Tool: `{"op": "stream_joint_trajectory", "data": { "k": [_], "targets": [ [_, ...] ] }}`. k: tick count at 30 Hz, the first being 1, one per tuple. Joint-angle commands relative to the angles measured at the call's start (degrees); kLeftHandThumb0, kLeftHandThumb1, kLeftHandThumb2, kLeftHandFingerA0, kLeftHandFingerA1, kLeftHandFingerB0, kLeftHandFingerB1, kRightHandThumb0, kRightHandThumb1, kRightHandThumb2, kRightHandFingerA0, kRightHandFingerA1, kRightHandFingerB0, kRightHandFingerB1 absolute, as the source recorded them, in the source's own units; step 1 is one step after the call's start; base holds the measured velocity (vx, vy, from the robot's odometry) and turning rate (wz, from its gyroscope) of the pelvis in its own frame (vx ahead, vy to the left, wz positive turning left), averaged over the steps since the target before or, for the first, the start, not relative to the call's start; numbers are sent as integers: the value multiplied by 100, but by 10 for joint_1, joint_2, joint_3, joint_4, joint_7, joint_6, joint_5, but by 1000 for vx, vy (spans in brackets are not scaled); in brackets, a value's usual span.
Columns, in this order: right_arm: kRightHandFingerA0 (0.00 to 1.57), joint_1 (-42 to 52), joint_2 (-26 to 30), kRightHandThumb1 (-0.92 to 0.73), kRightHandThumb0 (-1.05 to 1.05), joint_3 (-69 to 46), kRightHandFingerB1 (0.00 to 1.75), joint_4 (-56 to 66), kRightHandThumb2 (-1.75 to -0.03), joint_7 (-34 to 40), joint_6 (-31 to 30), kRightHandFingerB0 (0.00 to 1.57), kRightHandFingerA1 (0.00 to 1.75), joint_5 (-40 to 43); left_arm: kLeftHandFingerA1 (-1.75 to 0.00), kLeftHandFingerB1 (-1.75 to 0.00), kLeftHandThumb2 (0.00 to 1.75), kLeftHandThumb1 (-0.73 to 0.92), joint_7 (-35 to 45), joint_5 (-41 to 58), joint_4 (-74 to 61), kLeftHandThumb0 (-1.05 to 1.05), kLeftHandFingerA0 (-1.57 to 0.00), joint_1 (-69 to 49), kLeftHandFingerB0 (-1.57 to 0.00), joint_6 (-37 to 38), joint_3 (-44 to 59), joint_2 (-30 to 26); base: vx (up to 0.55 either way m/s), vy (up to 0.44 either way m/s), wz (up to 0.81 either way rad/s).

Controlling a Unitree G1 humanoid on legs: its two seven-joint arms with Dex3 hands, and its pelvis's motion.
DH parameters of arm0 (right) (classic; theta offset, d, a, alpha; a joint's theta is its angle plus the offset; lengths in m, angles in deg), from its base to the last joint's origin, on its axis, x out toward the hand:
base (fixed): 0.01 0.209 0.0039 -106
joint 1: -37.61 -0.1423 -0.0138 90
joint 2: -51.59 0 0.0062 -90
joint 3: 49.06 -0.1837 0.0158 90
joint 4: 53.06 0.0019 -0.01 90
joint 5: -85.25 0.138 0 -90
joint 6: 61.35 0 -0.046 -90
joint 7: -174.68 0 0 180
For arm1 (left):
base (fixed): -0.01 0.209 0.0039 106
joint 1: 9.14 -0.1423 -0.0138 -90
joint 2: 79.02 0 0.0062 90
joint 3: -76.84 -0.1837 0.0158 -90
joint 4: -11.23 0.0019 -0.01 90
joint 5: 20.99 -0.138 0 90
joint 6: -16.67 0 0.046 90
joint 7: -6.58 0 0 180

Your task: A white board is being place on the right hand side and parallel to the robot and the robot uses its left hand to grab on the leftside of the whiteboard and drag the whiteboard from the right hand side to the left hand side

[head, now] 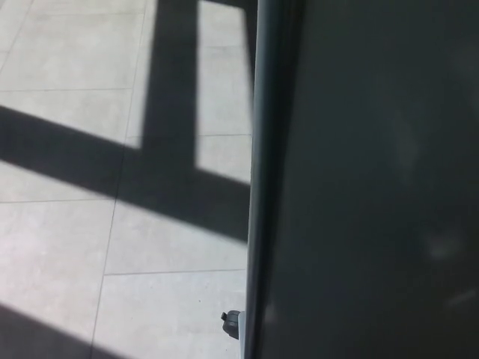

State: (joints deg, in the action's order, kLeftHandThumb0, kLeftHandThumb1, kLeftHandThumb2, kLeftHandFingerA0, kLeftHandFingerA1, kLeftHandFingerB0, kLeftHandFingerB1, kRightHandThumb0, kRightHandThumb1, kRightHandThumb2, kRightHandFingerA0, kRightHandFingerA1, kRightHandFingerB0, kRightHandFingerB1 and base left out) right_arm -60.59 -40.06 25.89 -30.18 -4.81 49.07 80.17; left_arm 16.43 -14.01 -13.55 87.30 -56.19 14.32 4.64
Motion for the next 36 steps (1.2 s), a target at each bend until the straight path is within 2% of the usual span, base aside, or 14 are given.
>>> {"op": "stream_joint_trajectory", "data": {
  "k": [1,2,4,10,11,12,14,20,21,23,25,30,31,36],
  "targets": [
    [78,-13,26,-80,-47,-25,48,-34,-64,6,106,52,59,30,-34,-31,62,73,105,50,19,-52,-22,3,-21,101,23,-8,0,0,0],
    [72,-12,29,-63,-40,-22,60,-37,-104,7,109,42,73,25,-47,-46,104,52,113,40,5,-34,-1,-1,0,113,12,-10,0,0,0],
    [70,-12,28,-63,-40,-20,59,-42,-104,7,113,41,72,23,-30,-27,63,74,132,28,-24,-68,-14,-5,-14,127,-7,-18,0,0,0],
    [70,-6,27,-63,-42,-17,58,-48,-104,10,125,40,72,21,-36,-29,89,50,225,28,-126,-74,0,13,-10,153,-66,-34,0,0,0],
    [74,-4,27,-79,-51,-16,46,-48,-65,10,127,49,56,21,-29,-21,90,55,240,19,-153,-84,-9,22,-9,147,-86,-41,0,0,0],
    [68,-1,31,-64,-41,-10,57,-48,-104,19,131,38,71,12,-22,-19,88,50,297,38,-213,-78,-5,51,-5,100,-113,-41,0,0,0],
    [69,0,31,-64,-41,-9,57,-48,-105,18,133,38,71,13,-24,-24,58,58,308,51,-230,-73,-1,53,-2,72,-116,-40,0,0,0],
    [66,-1,29,-66,-44,-12,55,-48,-106,12,140,33,70,18,-15,-17,72,46,343,70,-326,-75,0,145,-2,-60,-182,-18,0,0,0],
    [68,1,29,-81,-64,-13,44,-48,-70,8,144,42,52,20,-16,-17,71,47,336,62,-343,-78,0,158,-1,-73,-199,-13,0,0,0],
    [68,4,27,-81,-64,-14,44,-48,-70,3,148,42,52,22,-16,-17,71,47,324,52,-364,-78,0,170,-1,-91,-218,-10,0,0,0],
    [59,10,21,-66,-54,-18,50,-45,-108,-16,160,24,66,32,-19,-18,87,44,295,29,-389,-71,0,203,0,-116,-248,7,0,0,0],
    [52,16,5,-63,-54,-42,48,-35,-107,-68,173,19,64,71,-13,-12,86,48,283,22,-395,-76,0,240,0,-147,-286,35,0,0,0],
    [53,18,-3,-77,-70,-56,40,-31,-70,-90,170,33,48,92,-19,-17,59,61,279,12,-395,-75,0,246,0,-144,-298,41,0,0,0],
    [44,25,-37,-86,-59,-106,36,-11,-65,-191,145,27,46,165,-16,-15,86,44,253,-10,-392,-73,0,271,-1,-163,-339,72,0,0,0]
  ]
}}
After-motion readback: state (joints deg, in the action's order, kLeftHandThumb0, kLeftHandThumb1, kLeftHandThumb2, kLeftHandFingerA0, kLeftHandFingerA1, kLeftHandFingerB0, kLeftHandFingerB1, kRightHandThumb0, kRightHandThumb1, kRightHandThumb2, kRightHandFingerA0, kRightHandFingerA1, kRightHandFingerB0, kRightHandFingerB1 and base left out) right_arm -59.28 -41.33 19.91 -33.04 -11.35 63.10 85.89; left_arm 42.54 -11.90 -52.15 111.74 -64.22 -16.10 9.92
